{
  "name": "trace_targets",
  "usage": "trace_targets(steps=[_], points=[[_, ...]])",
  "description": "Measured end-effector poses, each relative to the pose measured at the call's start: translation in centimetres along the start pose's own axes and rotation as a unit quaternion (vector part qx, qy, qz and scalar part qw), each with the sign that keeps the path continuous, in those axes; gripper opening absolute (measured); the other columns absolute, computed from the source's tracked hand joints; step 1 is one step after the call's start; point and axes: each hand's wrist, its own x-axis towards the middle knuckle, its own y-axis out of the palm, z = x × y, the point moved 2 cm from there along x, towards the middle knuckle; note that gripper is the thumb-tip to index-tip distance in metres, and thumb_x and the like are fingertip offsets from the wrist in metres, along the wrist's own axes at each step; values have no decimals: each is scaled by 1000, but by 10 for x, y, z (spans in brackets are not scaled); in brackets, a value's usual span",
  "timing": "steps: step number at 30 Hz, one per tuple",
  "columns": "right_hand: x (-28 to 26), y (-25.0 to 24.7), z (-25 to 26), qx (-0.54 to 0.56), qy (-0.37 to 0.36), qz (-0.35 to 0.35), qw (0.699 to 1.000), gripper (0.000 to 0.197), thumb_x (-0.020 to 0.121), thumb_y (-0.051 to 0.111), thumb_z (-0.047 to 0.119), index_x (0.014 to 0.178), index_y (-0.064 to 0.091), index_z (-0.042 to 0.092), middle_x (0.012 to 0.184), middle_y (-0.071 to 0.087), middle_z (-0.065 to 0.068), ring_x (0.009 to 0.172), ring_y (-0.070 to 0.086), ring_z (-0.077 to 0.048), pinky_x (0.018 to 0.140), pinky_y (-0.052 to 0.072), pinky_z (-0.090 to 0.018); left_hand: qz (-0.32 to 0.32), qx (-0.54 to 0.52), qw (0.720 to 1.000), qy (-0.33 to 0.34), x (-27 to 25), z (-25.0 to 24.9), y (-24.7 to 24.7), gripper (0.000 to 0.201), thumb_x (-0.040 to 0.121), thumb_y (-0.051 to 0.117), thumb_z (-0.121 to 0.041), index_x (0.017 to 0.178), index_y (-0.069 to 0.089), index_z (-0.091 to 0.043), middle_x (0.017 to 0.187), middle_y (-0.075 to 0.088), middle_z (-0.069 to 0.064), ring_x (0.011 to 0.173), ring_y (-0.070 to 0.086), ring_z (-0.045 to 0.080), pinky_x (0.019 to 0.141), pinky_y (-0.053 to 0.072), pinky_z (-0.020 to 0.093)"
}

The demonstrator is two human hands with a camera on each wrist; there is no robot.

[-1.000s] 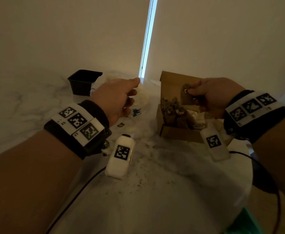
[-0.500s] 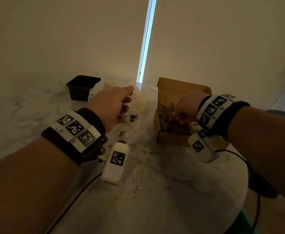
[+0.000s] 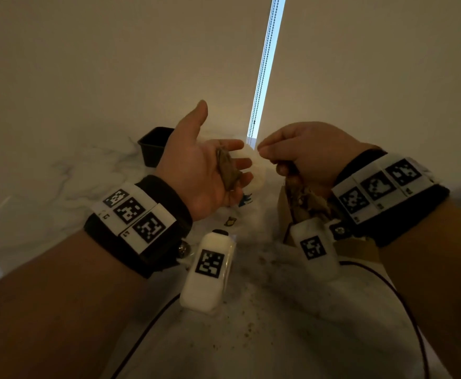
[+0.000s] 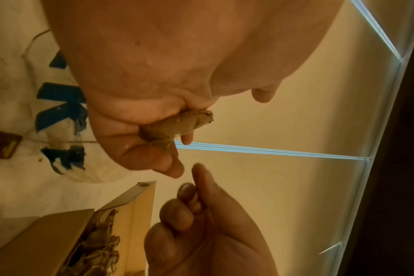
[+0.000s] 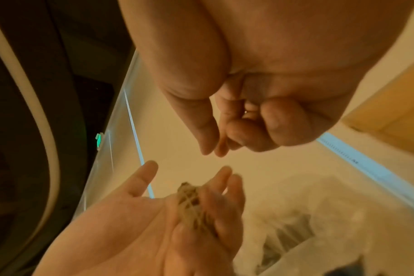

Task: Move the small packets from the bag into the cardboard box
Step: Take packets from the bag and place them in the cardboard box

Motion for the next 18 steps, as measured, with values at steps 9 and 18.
trace_targets(steps=[9, 18], points=[[13, 36, -12, 66, -68, 79, 992, 9, 85, 71, 21, 89, 75, 28, 73, 69, 5, 60, 50, -11, 52, 41, -26, 88, 46, 995, -21, 0, 0, 3, 98, 81, 23, -86, 138, 56, -15, 106, 63, 12, 72, 63, 26, 52, 44, 27], [15, 29, -39, 159, -59, 10, 985, 15, 82, 73, 23, 68, 68, 23, 71, 66, 1, 63, 55, -14, 53, 43, -29, 100, 110, 987, -61, 8, 12, -1, 95, 82, 28, -84, 135, 56, -10, 108, 61, 14, 78, 68, 29, 53, 48, 29]])
